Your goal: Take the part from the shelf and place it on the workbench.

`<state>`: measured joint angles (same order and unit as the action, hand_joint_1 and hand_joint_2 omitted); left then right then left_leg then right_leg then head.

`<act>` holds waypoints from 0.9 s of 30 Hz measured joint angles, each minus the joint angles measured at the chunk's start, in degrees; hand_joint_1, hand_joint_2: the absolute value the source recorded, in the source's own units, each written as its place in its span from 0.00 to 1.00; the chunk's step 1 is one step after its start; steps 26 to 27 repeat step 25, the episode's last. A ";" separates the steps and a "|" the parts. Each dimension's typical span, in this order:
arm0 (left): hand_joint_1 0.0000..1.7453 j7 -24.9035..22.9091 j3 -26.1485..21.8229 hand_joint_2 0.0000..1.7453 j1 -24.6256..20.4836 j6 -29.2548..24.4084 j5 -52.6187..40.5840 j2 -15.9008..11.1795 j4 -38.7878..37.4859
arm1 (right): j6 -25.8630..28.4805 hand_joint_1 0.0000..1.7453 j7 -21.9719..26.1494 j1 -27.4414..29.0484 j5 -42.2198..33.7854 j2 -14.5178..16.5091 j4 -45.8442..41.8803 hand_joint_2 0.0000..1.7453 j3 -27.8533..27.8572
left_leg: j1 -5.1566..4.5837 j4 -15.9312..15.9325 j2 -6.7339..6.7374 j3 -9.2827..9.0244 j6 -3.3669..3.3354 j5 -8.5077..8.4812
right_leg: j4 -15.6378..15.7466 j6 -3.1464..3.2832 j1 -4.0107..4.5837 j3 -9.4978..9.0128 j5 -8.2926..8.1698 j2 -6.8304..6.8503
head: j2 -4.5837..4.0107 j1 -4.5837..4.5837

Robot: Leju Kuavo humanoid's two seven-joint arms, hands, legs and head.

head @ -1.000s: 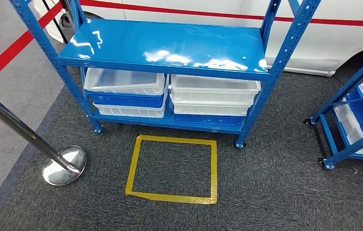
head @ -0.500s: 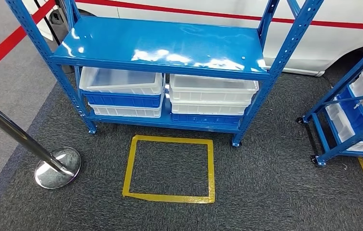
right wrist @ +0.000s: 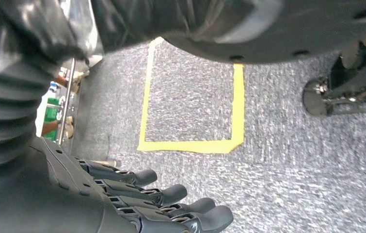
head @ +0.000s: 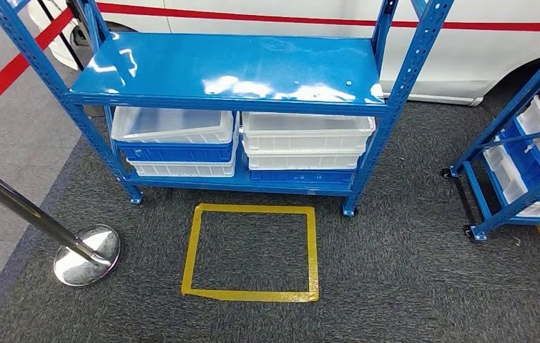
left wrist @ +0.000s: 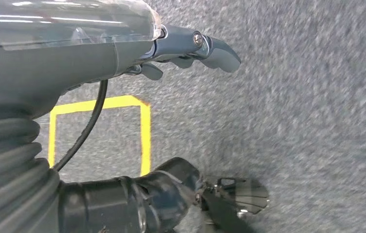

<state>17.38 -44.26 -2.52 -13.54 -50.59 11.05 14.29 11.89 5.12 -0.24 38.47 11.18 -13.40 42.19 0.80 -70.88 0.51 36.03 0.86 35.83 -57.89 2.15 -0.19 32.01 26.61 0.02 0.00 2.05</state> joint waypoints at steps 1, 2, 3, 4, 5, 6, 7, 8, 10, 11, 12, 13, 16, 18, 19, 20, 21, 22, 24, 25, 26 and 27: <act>0.00 -0.03 0.08 1.00 0.06 0.03 0.09 -0.02 0.00 | -0.03 0.00 -0.01 0.00 -0.07 -0.02 -0.02 1.00 -0.08 | 0.00 -0.41 0.00 0.21 0.01 0.15 | 0.00 0.01 0.00 0.00 0.00 0.00 | 0.00 0.00; 0.00 -0.25 0.56 1.00 0.39 0.19 0.69 -0.13 -0.01 | -0.16 0.00 -0.10 0.00 -0.52 -0.16 -0.21 1.00 -0.56 | 0.00 -1.81 0.00 0.91 0.07 0.35 | -0.04 0.03 0.02 0.00 0.02 -0.04 | 0.00 0.00; 0.00 -0.55 1.27 1.00 0.88 0.44 1.57 -0.28 -0.01 | -0.34 0.00 -0.23 -0.02 -1.19 -0.37 -0.53 1.00 -1.26 | 0.00 -2.73 0.00 1.44 0.12 0.07 | -0.12 0.04 0.03 -0.03 0.07 -0.12 | 0.00 0.00; 0.00 -1.22 2.82 0.75 1.88 0.95 3.49 -0.66 -0.03 | -0.78 0.00 -0.44 -0.11 -2.66 -0.73 -1.36 1.00 -2.84 | 0.02 0.34 -0.09 0.14 -0.03 -1.82 | -0.43 -0.16 0.06 -0.04 0.29 -0.31 | 0.00 0.01; 0.00 -1.94 4.56 0.50 2.92 1.51 5.66 -1.06 -0.04 | -1.25 0.00 -0.65 -0.24 -4.26 -1.15 -2.26 1.00 -4.57 | -0.02 3.76 -0.17 -1.30 -0.28 -3.87 | -0.84 -0.47 0.17 0.00 0.56 -0.51 | 0.00 0.02; 0.00 -2.60 6.16 0.25 3.76 2.02 7.62 -1.44 -0.05 | -1.72 0.00 -0.79 -0.36 -5.74 -1.52 -3.12 1.00 -6.16 | -0.07 8.14 -0.24 -3.21 -0.61 -5.98 | -1.20 -0.84 0.24 0.07 0.80 -0.65 | 0.00 0.03; 0.00 -3.27 7.79 0.00 4.54 2.53 9.60 -1.84 -0.07 | -2.18 0.00 -0.92 -0.44 -7.24 -1.89 -3.91 1.00 -7.76 | -0.14 12.05 -0.32 -4.93 -1.01 -7.63 | -1.47 -1.27 0.32 0.15 0.98 -0.76 | 0.00 0.03; 0.00 -3.68 8.86 0.00 4.85 2.84 10.82 -2.08 -0.06 | -2.46 0.00 -1.01 -0.43 -8.18 -2.14 -4.25 1.00 -8.73 | -0.24 12.20 -0.32 -4.92 -1.30 -7.77 | -1.38 -1.57 0.39 0.17 0.93 -0.75 | 0.00 0.03; 0.00 -4.52 10.97 0.00 5.39 3.46 13.31 -2.59 -0.03 | -3.05 0.00 -1.33 -0.17 -10.09 -2.77 -4.80 1.00 -10.66 | -0.24 12.70 -0.31 -5.13 -1.61 -8.07 | -0.95 -0.96 0.47 -0.09 0.79 -0.74 | 0.00 0.11; 0.00 -4.93 12.08 0.00 5.59 3.78 14.54 -2.86 -0.01 | -3.33 0.00 -1.50 0.03 -11.02 -3.10 -5.01 1.00 -11.64 | -0.22 12.97 -0.31 -5.25 -1.66 -8.23 | -0.77 -0.03 0.57 -0.19 0.73 -0.74 | 0.00 0.17; 0.00 -5.35 13.11 0.00 5.75 4.11 15.77 -3.10 0.04 | -3.64 0.00 -1.66 0.29 -11.94 -3.43 -5.17 1.00 -12.62 | -0.19 13.16 -0.31 -5.36 -1.64 -8.31 | -0.70 0.95 0.65 -0.28 0.72 -0.73 | 0.00 0.25; 0.00 -5.76 14.20 0.00 5.89 4.44 16.97 -3.33 0.13 | -3.93 0.00 -1.77 0.57 -12.86 -3.72 -5.31 0.75 -13.63 | -0.21 13.19 -0.31 -5.38 -1.67 -8.32 | -0.64 1.73 0.70 -0.30 0.62 -0.72 | 0.00 0.32; 0.00 -7.02 17.44 0.00 6.25 5.41 20.72 -3.99 0.52 | -4.79 0.00 -2.06 1.50 -15.66 -4.53 -5.74 0.00 -16.63 | -0.35 13.10 -0.30 -5.40 -1.85 -8.22 | -0.58 1.77 0.64 -0.39 0.55 -0.73 | 0.00 0.32; 0.00 -7.88 19.54 0.00 6.48 6.04 23.23 -4.49 0.90 | -5.35 0.00 -2.33 2.08 -17.52 -5.06 -6.00 0.00 -18.64 | -0.43 13.01 -0.29 -5.39 -1.96 -8.16 | -0.52 1.37 0.56 -0.41 0.49 -0.74 | 0.00 0.31; 0.00 -8.30 20.62 0.00 6.63 6.38 24.50 -4.74 1.13 | -5.65 0.00 -2.49 2.34 -18.44 -5.30 -6.11 0.00 -19.62 | -0.47 12.95 -0.29 -5.38 -2.01 -8.12 | -0.50 0.91 0.51 -0.43 0.48 -0.74 | 0.00 0.31; 0.00 -8.71 21.66 0.00 6.78 6.72 25.74 -5.02 1.38 | -5.94 0.00 -2.62 2.60 -19.41 -5.56 -6.21 0.00 -20.62 | -0.50 12.88 -0.29 -5.36 -2.11 -8.06 | -0.48 0.26 0.43 -0.45 0.51 -0.74 | 0.00 0.31; 0.00 -9.12 22.69 0.00 6.96 7.05 26.99 -5.29 1.63 | -6.23 0.00 -2.75 2.86 -20.39 -5.79 -6.32 0.00 -21.61 | -0.54 12.80 -0.29 -5.35 -2.18 -8.01 | -0.46 -0.51 0.35 -0.49 0.56 -0.74 | 0.00 0.32; 0.00 -9.56 23.78 0.00 7.16 7.38 28.27 -5.58 1.91 | -6.53 0.00 -2.84 3.14 -21.36 -6.03 -6.44 0.00 -22.65 | -0.56 12.74 -0.29 -5.35 -2.24 -7.96 | -0.44 -1.15 0.28 -0.52 0.61 -0.74 | 0.00 0.32; 0.00 -10.40 25.89 0.00 7.53 8.01 30.69 -6.13 2.45 | -7.11 0.00 -2.98 3.68 -23.24 -6.48 -6.65 0.00 -24.71 | -0.58 12.69 -0.29 -5.37 -2.27 -7.91 | -0.43 -1.81 0.20 -0.56 0.69 -0.73 | 0.00 0.31; 0.00 -10.62 26.44 0.00 7.63 8.16 31.30 -6.29 2.60 | -7.27 0.00 -3.02 3.81 -23.71 -6.58 -6.70 0.00 -25.24 | -0.58 12.69 -0.29 -5.37 -2.27 -7.90 | -0.43 -1.84 0.20 -0.56 0.70 -0.73 | 0.00 0.31; 0.00 -10.62 26.44 0.00 7.63 8.16 31.30 -6.29 2.60 | -7.27 0.00 -3.02 3.81 -23.71 -6.58 -6.70 0.00 -25.24 | -0.58 12.69 -0.29 -5.37 -2.27 -7.90 | -0.43 -1.84 0.20 -0.56 0.70 -0.73 | 0.00 0.31; 0.00 -10.62 26.44 0.00 7.63 8.16 31.30 -6.29 2.60 | -7.27 0.00 -3.02 3.81 -23.71 -6.58 -6.70 0.00 -25.24 | -0.58 12.69 -0.29 -5.37 -2.27 -7.90 | -0.43 -1.84 0.20 -0.56 0.70 -0.73 | 0.00 0.31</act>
